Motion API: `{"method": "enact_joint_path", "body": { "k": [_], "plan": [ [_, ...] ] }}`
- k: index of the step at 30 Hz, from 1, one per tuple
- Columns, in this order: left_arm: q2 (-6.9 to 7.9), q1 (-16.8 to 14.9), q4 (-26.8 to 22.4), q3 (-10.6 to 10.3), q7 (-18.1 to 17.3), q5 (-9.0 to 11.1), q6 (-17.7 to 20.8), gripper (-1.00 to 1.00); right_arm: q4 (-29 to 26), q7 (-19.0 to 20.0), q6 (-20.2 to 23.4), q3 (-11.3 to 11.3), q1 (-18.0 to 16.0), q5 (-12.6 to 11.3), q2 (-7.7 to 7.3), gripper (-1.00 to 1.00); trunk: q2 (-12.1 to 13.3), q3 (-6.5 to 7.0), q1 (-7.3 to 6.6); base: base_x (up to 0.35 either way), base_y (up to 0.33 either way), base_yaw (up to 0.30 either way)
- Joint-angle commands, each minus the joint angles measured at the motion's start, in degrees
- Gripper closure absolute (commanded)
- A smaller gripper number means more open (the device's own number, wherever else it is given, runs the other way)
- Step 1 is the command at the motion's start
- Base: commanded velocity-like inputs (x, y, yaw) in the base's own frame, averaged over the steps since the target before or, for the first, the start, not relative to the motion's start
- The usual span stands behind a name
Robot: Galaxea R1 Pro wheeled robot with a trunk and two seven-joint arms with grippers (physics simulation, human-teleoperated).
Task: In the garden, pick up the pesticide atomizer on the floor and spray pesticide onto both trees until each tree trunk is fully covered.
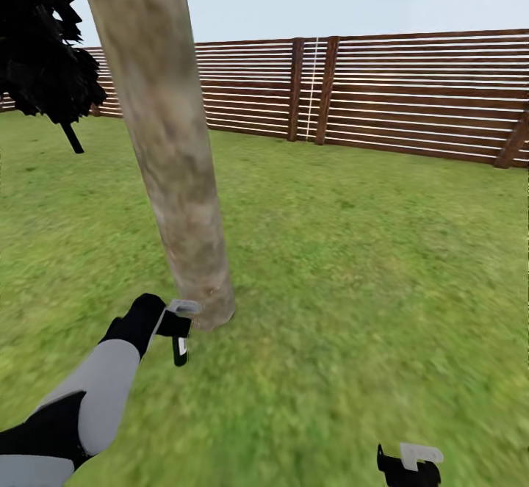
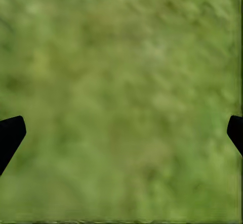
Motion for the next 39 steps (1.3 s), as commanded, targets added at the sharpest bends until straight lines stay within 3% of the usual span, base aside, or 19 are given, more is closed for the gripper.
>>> {"method": "enact_joint_path", "body": {
  "k": [1, 7, 15, 16, 19, 21, 22, 25, 28, 31, 33, 34, 37, 39],
  "plan": [
    [0.32, -0.1, -0.4, 0.5, -0.5, -0.3, 0.3, 1.0, 0.1, -0.3, -0.2, -0.3, 0.0, 0.6, -0.03, -1.0, 0.0, -0.05, -0.03, -0.11, 0.0, -0.001],
    [-0.35, -3.1, -0.8, 0.2, -0.9, 0.0, 1.4, 1.0, 0.1, -0.3, -0.2, -0.3, 0.0, 0.6, 0.0, -1.0, 0.0, -0.05, -0.03, -0.022, 0.0, 0.0],
    [2.19, -4.3, -6.9, -1.5, -1.5, -1.3, 10.2, 1.0, 0.1, -0.3, -0.2, -0.3, 0.0, 0.6, 0.0, -1.0, 0.0, -0.05, -0.03, 0.0, 0.0, 0.0],
    [1.82, -4.4, -7.1, -1.5, -1.5, -1.3, 10.7, 1.0, 0.1, -0.3, -0.2, -0.3, 0.0, 0.6, 0.0, -1.0, 0.0, -0.05, -0.03, 0.0, 0.0, 0.0],
    [-1.95, -5.4, -7.2, -2.9, -1.5, -1.3, 11.5, 1.0, 0.1, -0.3, -0.2, -0.3, 0.0, 0.6, 0.0, -1.0, 0.0, -0.05, -0.03, 0.0, 0.0, 0.0],
    [-2.49, -6.4, -7.3, -3.6, -1.5, -1.1, 12.7, 1.0, 0.1, -0.3, -0.2, -0.3, 0.0, 0.6, 0.0, -1.0, 0.0, -0.05, -0.03, 0.0, 0.0, 0.0],
    [-2.14, -6.9, -7.3, -3.7, -1.5, -1.1, 13.5, 1.0, 0.1, -0.3, -0.2, -0.3, 0.0, 0.6, 0.0, -1.0, 0.0, -0.05, -0.03, 0.0, 0.0, 0.0],
    [2.77, -7.7, -7.3, -3.8, -1.5, -1.1, 14.0, 1.0, 0.1, -0.3, -0.2, -0.3, 0.0, 0.6, 0.0, -1.0, 0.0, -0.05, -0.03, 0.0, 0.0, 0.0],
    [5.29, -8.3, -7.3, -3.8, -1.5, -0.9, 14.1, 1.0, 0.1, -0.3, -0.2, -0.3, 0.0, 0.6, 0.0, -1.0, 0.0, -0.05, -0.03, 0.0, 0.0, 0.0],
    [3.1, -8.3, -7.1, -4.1, -1.5, -1.0, 14.1, 1.0, 0.1, -0.3, -0.2, -0.3, 0.0, 0.6, 0.0, -1.0, 0.0, -0.05, -0.03, 0.0, 0.0, 0.0],
    [-0.35, -8.6, -7.2, -4.9, -1.5, -1.1, 14.1, 1.0, 0.1, -0.3, -0.2, -0.3, 0.0, 0.6, 0.0, -1.0, 0.0, -0.05, -0.03, 0.0, 0.0, 0.0],
    [-1.1, -9.4, -7.2, -5.0, -1.5, -1.1, 14.2, 1.0, 0.1, -0.3, -0.2, -0.3, 0.0, 0.6, -0.02, -1.0, 0.0, -0.05, -0.03, 0.0, 0.0, 0.0],
    [-0.77, -10.7, -7.4, -4.9, -1.5, -1.1, 14.3, 1.0, 0.1, -0.3, -0.2, -0.3, 0.0, 0.7, -0.07, -1.0, 0.0, -0.05, -0.03, 0.0, 0.0, 0.0],
    [2.49, -11.1, -9.4, -4.9, -1.5, -1.0, 14.4, 1.0, 0.1, -0.3, -0.2, -0.3, 0.0, 0.7, -0.08, -1.0, 0.0, -0.05, -0.03, 0.0, 0.0, 0.0]
  ]
}}
